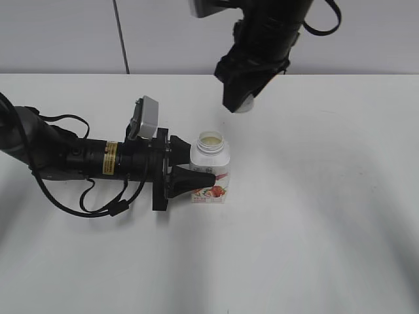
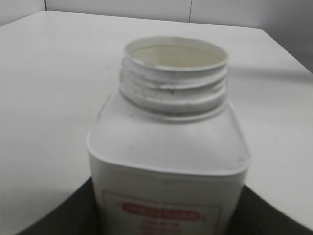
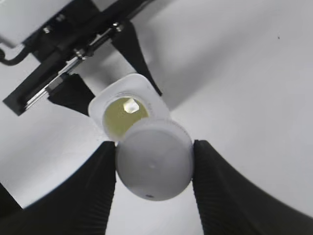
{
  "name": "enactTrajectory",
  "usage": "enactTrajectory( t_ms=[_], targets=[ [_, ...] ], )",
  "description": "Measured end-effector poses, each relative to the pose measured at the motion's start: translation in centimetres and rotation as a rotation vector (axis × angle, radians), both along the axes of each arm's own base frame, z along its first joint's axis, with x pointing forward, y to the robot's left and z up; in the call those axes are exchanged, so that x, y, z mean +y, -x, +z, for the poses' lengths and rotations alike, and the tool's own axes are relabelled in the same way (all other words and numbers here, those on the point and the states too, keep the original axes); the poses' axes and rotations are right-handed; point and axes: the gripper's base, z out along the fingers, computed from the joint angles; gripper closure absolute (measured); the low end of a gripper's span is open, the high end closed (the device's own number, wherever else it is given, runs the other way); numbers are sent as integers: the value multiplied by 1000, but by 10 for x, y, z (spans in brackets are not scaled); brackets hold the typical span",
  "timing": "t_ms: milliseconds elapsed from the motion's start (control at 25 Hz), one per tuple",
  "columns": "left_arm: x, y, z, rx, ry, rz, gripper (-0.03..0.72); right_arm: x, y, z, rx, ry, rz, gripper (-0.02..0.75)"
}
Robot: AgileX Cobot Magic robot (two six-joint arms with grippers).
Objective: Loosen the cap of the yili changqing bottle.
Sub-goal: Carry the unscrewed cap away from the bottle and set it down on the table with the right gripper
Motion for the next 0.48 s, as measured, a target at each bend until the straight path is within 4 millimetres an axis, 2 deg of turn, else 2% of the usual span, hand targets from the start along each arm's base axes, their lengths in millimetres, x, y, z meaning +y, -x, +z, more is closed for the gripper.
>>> enactTrajectory(
  t_ms=[120, 320, 480],
  targets=[
    [0, 0, 0, 0, 0, 1, 323, -28, -14, -9, 56, 6, -172, 353],
    [0, 0, 0, 0, 0, 1, 323, -89, -40, -34, 96, -11, -437, 353],
    [0, 0, 0, 0, 0, 1, 324, -133, -49, -56, 116, -20, -608, 355]
  ],
)
